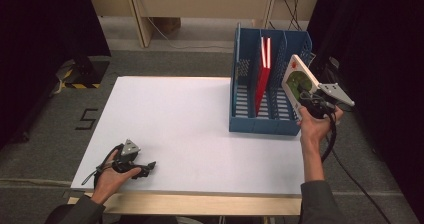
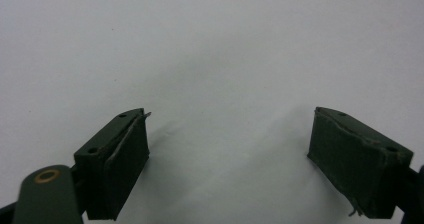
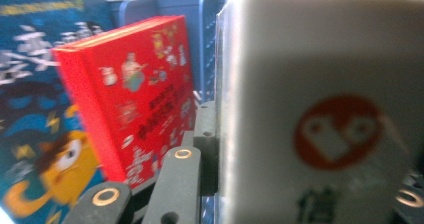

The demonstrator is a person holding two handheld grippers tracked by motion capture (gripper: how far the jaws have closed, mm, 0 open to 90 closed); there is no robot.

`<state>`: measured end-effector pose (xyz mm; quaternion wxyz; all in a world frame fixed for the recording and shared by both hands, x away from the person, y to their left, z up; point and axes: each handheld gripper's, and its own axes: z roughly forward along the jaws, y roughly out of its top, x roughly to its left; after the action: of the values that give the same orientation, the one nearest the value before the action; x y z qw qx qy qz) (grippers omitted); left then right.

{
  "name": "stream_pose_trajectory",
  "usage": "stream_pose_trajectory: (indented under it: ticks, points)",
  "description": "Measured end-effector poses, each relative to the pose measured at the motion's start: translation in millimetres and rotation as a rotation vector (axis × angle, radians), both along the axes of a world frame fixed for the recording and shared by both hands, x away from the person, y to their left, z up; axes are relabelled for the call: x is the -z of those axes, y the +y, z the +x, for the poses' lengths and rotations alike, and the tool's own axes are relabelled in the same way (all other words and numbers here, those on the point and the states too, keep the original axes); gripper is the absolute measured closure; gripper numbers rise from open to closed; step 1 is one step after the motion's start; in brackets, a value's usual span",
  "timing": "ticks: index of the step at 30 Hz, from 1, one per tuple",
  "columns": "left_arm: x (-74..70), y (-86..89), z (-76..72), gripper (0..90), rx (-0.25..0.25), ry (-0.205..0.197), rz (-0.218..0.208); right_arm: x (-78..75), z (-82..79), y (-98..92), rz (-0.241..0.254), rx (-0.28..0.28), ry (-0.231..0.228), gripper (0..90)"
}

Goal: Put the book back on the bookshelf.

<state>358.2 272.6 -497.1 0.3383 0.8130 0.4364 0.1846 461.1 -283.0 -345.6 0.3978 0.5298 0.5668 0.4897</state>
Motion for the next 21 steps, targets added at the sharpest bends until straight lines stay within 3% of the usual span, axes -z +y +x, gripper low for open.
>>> stream_pose_trajectory:
  ticks: [6,16,21]
  points:
    - [-0.5,-0.7,0.6,14.9,-0.002,0.008,0.002,7.7,31.7,1.2,0.012,0.040,0.029,75.9]
    - [-0.1,-0.5,0.2,15.0,-0.008,0.010,-0.006,22.8,72.8,12.0,-0.019,0.066,0.084,75.9]
    - [0.3,-0.4,0.3,15.0,-0.007,0.007,-0.010,28.6,85.9,17.3,-0.008,0.070,0.101,75.9]
